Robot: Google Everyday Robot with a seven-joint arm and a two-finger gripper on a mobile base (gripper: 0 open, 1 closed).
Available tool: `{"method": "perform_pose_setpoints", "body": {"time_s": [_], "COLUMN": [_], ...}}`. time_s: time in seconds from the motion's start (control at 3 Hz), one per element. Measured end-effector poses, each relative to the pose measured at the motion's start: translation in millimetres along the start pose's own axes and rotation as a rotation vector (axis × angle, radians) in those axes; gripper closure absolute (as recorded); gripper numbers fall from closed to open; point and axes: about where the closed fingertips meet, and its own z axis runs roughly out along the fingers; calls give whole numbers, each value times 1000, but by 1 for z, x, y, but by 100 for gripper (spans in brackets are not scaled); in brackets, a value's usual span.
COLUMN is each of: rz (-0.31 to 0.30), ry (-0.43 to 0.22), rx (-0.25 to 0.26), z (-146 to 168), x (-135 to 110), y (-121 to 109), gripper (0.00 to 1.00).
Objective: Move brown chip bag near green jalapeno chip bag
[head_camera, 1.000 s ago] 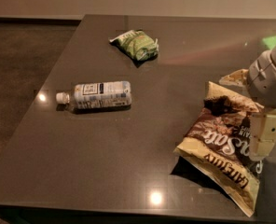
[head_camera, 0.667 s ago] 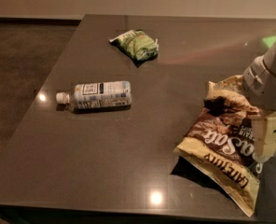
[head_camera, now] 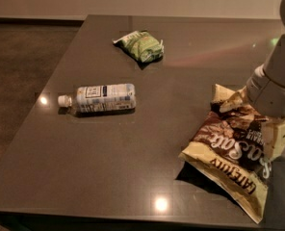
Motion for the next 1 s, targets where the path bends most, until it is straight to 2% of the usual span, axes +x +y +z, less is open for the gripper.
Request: {"method": "perform_pose_setpoints", "body": {"time_s": [0.33,0.67,1.0], "rz": [-20,21,104], "ry": [24,63,77], "rx": [-10,5,28], "z": [0,-13,-28], "x": [4,0,-11], "y": [3,-4,-22], "gripper": [46,78,100]}}
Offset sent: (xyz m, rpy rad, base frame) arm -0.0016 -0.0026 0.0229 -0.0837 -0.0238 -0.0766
